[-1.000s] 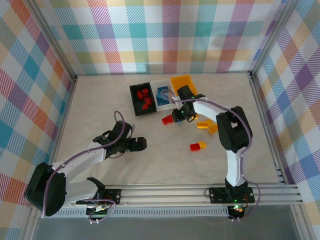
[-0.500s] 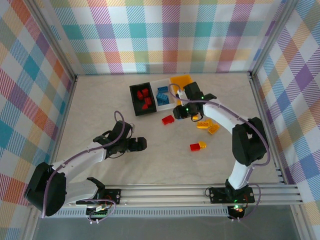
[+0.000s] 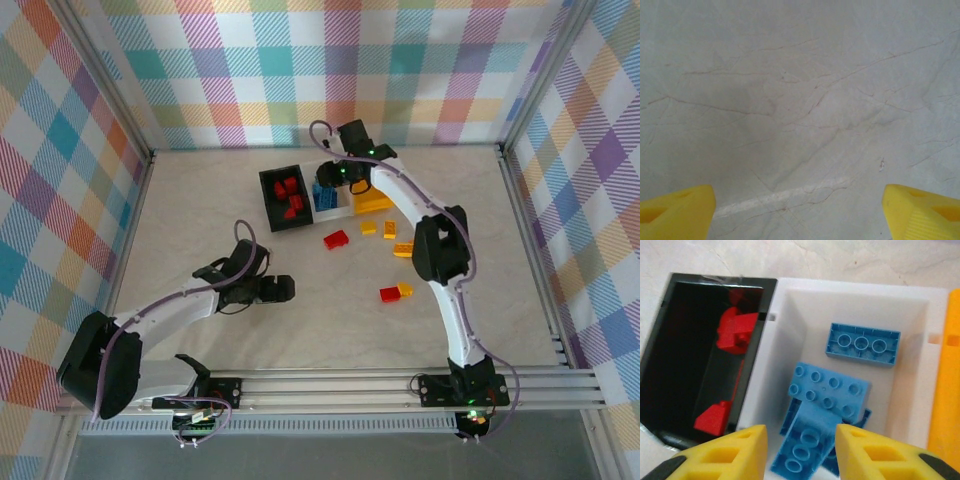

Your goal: Sort the legos into containers by color

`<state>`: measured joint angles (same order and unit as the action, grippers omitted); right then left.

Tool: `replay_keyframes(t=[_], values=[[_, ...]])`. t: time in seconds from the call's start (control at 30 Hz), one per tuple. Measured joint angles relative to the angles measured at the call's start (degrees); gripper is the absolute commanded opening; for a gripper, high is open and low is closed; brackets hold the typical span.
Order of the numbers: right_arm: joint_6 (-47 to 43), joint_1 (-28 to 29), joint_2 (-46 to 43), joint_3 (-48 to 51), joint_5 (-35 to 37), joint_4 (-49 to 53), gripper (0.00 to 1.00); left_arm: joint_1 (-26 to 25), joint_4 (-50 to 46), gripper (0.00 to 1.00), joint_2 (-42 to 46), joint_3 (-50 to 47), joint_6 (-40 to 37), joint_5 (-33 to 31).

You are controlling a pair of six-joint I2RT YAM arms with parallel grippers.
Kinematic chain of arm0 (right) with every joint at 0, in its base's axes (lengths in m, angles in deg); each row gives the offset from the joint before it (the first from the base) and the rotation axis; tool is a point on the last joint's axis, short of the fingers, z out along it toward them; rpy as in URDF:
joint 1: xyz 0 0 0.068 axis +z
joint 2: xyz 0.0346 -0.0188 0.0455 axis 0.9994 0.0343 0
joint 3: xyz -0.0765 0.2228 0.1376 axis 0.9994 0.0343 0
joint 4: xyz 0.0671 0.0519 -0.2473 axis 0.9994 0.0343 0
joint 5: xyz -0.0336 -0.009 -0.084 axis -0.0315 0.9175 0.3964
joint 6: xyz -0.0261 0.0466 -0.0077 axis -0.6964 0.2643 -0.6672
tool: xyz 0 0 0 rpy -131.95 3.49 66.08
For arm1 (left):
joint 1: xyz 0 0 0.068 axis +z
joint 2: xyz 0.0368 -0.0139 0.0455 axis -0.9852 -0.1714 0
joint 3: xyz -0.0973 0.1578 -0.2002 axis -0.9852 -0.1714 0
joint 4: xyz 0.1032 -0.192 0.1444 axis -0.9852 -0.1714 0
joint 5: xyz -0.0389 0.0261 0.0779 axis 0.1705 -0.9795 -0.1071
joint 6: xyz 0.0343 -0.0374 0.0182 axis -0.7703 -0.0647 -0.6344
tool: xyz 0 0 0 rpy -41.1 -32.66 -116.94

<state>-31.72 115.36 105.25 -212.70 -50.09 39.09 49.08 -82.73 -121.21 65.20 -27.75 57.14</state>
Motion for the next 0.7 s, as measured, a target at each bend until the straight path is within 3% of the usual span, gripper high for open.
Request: replay_keyframes(t=[0.13, 0.23, 0.4, 0.57, 0.7], values=[[0.09, 0.0, 4.2, -4.68, -0.07, 3.06, 0.44, 0.0, -0.42, 0.87, -0.42, 1.05, -0.31, 0.0], [0.35, 0.04, 0.74, 0.98, -0.37, 2.14, 0.54, -0.02, -0.42, 0.87, -0.66, 1.07, -0.28, 0.04], [1.99, 0.13, -21.53, 27.26, 1.22, -1.27, 0.66, -1.01, 0.72, 0.86, -3.04, 1.25, -0.26, 0.22], [5.33, -0.35, -45.86, 46.01, 5.84, -1.44, 0.75, -4.66, 2.29, 0.86, -6.86, 3.43, 0.0, 0.26], [9.09, -2.71, -57.09, 61.79, 7.98, 0.33, 0.78, -7.82, 4.42, 0.86, -11.56, 7.72, 0.11, 0.92]])
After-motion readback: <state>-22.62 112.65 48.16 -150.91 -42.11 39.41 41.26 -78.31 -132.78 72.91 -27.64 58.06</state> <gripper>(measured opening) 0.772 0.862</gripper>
